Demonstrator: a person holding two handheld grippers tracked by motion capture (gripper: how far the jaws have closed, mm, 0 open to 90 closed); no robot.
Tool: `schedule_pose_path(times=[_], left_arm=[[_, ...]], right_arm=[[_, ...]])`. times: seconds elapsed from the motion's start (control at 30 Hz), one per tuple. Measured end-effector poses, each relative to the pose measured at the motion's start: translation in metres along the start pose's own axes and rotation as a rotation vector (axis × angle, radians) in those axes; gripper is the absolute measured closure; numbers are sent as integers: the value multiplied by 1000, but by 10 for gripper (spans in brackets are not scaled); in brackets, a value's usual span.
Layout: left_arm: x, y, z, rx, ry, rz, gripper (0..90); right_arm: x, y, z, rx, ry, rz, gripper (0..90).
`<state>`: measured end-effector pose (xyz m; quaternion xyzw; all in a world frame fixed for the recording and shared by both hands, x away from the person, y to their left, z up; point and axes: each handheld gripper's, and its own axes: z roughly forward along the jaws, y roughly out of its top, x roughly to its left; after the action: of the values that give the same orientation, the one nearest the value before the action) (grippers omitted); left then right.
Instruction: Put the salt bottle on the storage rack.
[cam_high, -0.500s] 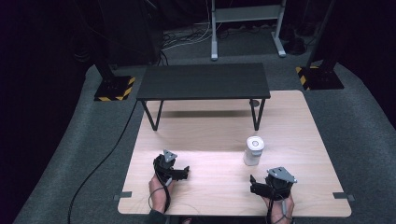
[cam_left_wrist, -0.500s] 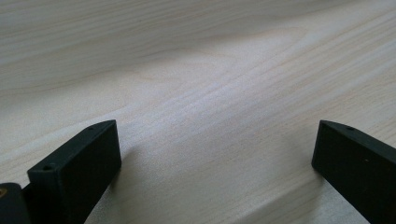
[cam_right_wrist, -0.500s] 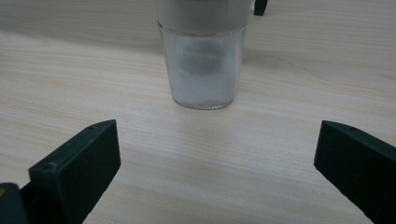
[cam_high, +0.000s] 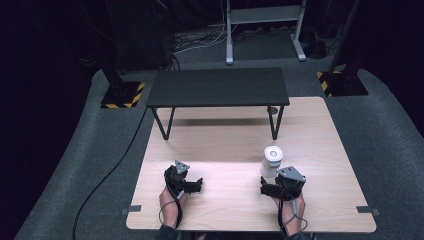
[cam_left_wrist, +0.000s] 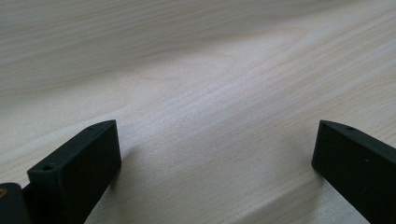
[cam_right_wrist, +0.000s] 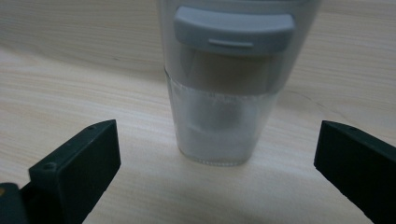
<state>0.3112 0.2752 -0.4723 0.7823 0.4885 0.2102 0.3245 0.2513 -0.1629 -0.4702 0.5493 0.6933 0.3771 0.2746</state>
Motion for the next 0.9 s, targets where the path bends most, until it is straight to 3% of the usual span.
schedule_pose_path(times=[0.4,0.43,0.47,0.5,0.6,0.9], left_arm=[[0,0,0,0,0,0,8],[0,0,0,0,0,0,8],[0,0,0,0,0,0,8],[0,0,0,0,0,0,8],[0,0,0,0,0,0,8],[0,0,0,0,0,0,8]], right_arm=[[4,14,28,-5,-21,-12,16],[4,12,28,-15,-19,-12,192],[6,8,29,-39,-38,4,286],[5,8,30,-36,-39,43,288],[12,7,30,-45,-72,46,291],[9,8,29,-42,-56,48,291]])
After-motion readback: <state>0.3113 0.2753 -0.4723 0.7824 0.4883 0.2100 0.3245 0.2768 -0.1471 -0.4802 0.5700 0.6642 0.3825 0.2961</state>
